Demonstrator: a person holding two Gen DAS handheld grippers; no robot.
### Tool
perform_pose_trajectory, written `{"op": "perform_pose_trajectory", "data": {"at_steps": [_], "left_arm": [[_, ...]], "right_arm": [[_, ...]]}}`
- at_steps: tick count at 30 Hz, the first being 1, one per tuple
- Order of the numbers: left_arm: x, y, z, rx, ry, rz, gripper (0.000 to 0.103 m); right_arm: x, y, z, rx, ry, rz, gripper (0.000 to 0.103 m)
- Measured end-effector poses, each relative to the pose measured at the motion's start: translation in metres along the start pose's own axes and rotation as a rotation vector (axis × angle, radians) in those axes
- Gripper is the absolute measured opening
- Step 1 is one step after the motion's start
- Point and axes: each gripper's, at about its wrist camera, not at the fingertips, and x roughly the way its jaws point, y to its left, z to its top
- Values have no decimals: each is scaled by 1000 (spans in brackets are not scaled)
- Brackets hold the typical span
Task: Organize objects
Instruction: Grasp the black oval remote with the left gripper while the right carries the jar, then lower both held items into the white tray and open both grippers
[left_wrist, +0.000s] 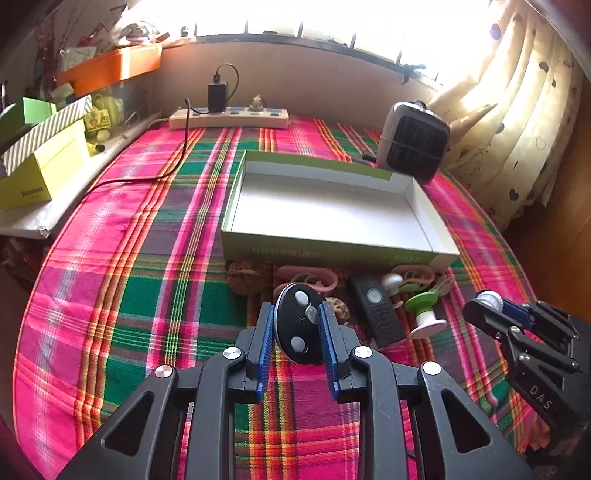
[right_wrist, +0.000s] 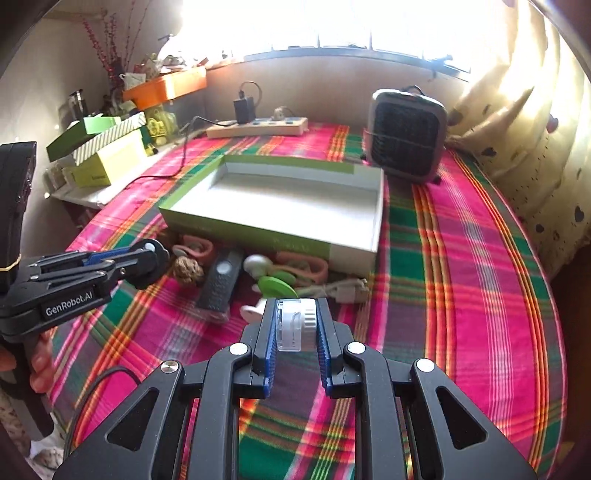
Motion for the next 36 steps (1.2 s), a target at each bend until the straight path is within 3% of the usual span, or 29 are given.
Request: {"op": "perform_pose_trajectory", "data": {"at_steps": [11, 27, 36], "left_arm": [[-8, 2, 30, 12, -78, 8, 22], [54, -11, 93, 120, -26, -53, 22], [98, -5, 117, 126, 29, -57, 22]], "right_arm": [[9, 3, 40, -64, -56, 38, 20], [55, -12, 86, 2, -51, -18, 20], [91, -21, 110, 11, -7, -47, 20]]}}
